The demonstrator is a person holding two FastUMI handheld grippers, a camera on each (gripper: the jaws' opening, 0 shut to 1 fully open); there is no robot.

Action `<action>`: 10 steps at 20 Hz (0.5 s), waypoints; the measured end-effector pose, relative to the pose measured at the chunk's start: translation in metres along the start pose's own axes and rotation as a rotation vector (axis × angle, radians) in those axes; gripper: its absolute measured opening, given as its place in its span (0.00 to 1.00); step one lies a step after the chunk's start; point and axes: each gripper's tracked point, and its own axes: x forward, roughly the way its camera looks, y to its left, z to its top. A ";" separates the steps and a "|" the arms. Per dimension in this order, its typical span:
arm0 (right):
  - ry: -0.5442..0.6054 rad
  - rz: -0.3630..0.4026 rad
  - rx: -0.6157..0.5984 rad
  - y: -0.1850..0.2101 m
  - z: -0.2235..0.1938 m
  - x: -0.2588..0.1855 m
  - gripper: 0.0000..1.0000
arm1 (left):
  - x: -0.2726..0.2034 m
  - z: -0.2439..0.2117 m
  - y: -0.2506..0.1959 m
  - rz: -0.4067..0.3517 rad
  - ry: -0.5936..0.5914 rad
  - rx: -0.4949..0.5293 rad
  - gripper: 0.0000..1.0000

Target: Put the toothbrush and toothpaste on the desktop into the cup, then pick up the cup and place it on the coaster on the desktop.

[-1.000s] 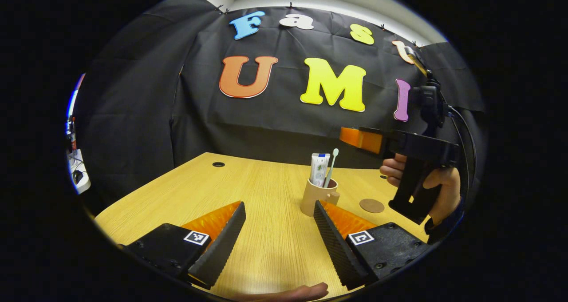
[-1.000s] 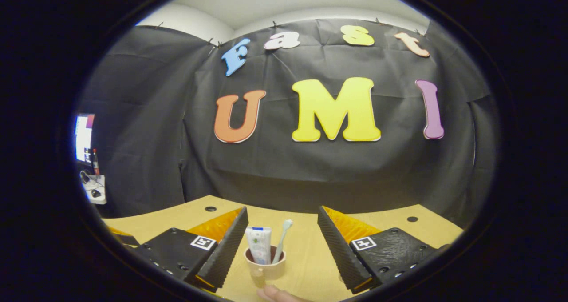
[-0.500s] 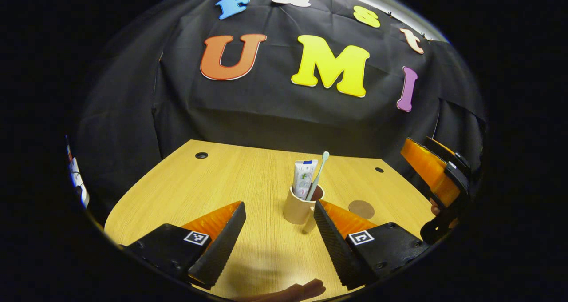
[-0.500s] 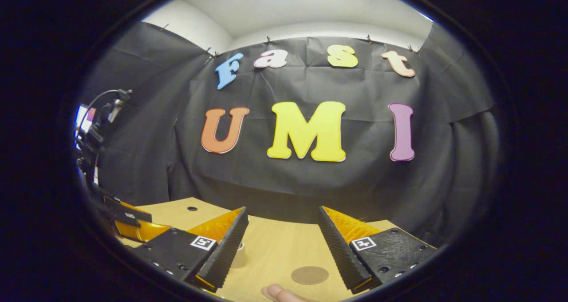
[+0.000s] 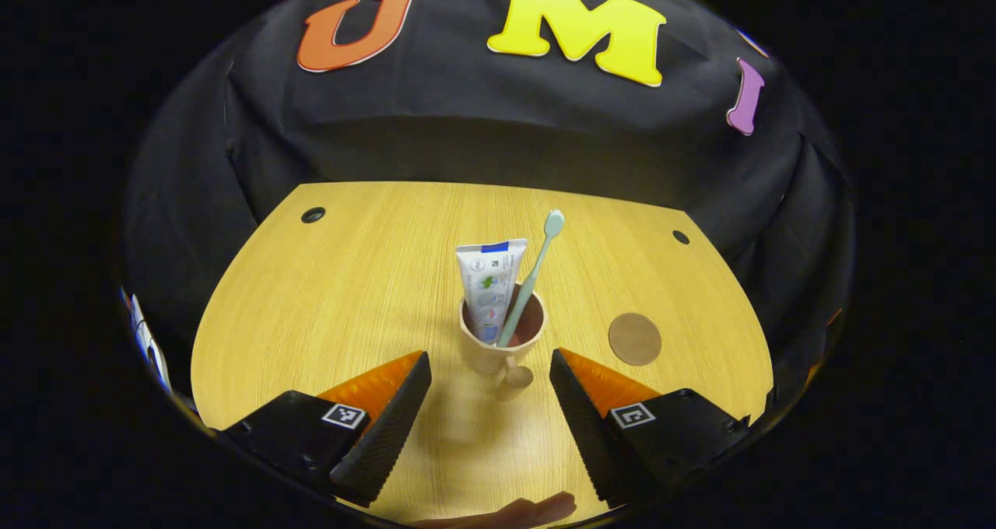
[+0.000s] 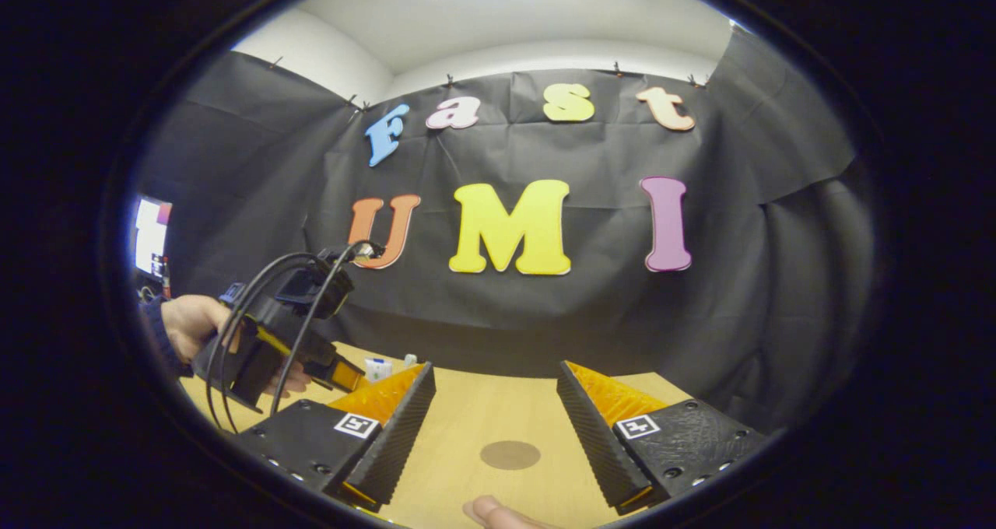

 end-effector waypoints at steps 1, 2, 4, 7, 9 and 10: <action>-0.005 -0.029 -0.016 -0.013 -0.001 -0.007 0.95 | 0.006 0.000 -0.004 -0.001 0.041 0.001 0.98; -0.013 -0.052 -0.026 -0.027 -0.003 -0.014 0.95 | 0.011 0.000 -0.005 0.002 0.084 0.002 0.98; -0.008 -0.068 -0.032 -0.045 -0.009 -0.027 0.94 | 0.021 -0.001 -0.003 0.036 0.144 -0.010 0.98; -0.010 -0.112 -0.050 -0.071 -0.013 -0.041 0.96 | 0.037 0.003 -0.003 0.067 0.214 -0.031 0.94; -0.009 -0.115 -0.054 -0.078 -0.013 -0.048 0.95 | 0.040 0.004 -0.004 0.090 0.262 -0.033 0.93; -0.015 -0.109 -0.045 -0.078 -0.011 -0.049 0.96 | 0.041 0.005 -0.006 0.090 0.285 -0.029 0.92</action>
